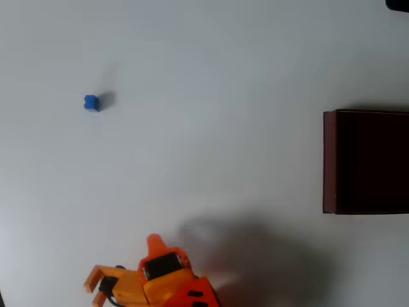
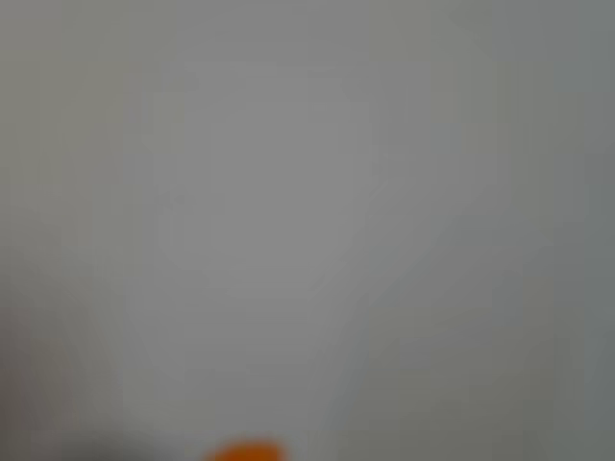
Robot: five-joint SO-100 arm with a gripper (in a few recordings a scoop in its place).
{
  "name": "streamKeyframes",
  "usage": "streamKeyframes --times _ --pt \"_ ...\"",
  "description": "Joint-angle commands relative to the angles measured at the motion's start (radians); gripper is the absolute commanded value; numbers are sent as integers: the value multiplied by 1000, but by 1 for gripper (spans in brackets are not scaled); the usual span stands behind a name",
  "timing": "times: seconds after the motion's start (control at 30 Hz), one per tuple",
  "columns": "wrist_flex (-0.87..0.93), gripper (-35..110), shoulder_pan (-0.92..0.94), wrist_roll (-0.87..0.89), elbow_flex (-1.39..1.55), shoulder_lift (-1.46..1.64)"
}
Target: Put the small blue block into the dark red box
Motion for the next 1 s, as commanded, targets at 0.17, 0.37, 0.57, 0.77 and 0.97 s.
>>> streamKeyframes --times 0.17,0.37,0.57,0.77,0.97 --pt "15 0 -20 291 -5 14" --pt "15 0 -35 485 -60 14" --pt "2 8 -44 764 -199 14" --pt "-387 21 -126 1131 -166 9" --pt "-738 28 -135 1347 -232 -282"
